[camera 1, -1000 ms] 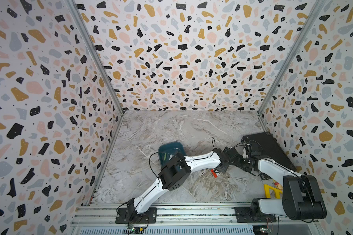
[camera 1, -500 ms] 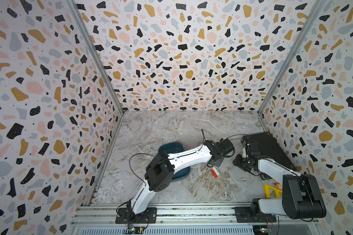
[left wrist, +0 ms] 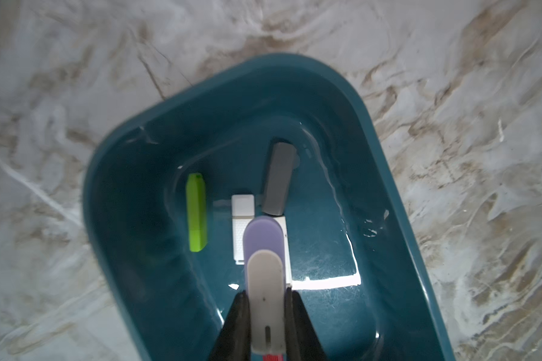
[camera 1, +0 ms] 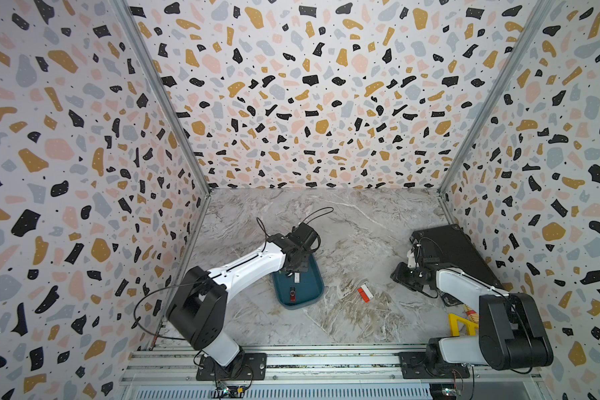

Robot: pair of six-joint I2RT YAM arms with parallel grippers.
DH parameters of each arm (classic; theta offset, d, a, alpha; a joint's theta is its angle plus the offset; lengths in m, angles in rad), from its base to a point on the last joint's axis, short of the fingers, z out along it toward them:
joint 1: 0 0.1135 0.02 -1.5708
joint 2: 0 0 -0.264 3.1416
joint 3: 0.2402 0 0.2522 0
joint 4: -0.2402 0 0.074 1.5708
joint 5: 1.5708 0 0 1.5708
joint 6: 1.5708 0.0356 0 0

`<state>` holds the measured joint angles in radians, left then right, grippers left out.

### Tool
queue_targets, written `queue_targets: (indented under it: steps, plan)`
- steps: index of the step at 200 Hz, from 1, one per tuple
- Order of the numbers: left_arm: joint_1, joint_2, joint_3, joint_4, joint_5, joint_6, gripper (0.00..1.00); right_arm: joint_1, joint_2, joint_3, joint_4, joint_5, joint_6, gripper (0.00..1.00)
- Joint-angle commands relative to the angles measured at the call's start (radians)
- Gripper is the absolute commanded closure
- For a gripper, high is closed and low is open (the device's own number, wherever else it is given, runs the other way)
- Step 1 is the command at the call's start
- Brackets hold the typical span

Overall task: Put the usb flash drive into the storage box
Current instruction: Place the USB flash in the storage box.

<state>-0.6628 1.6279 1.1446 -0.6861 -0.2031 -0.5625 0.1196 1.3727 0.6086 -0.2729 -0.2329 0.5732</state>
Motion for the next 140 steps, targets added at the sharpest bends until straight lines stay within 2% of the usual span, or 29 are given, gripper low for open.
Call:
queue_targets:
  steps: [1,34,67,100,140]
  plan:
    - [0.0,0.047,-0.005,0.1,0.075,-0.026,0.88,0.044,-0.003,0.052,-0.1,0.016,-0.055,0.56]
    - [0.0,0.095,-0.024,0.14,0.079,-0.037,0.86,0.096,-0.053,0.045,-0.144,0.029,-0.084,0.55]
    - [0.0,0.096,-0.013,0.133,0.119,-0.04,0.66,0.216,-0.088,0.048,-0.185,0.035,-0.11,0.53]
    - [0.005,-0.041,0.034,0.047,0.101,-0.011,0.41,0.329,-0.092,0.06,-0.19,0.059,-0.137,0.5]
    - [0.009,-0.206,0.064,-0.066,0.075,0.04,0.36,0.42,0.002,0.126,-0.215,0.107,-0.172,0.5]
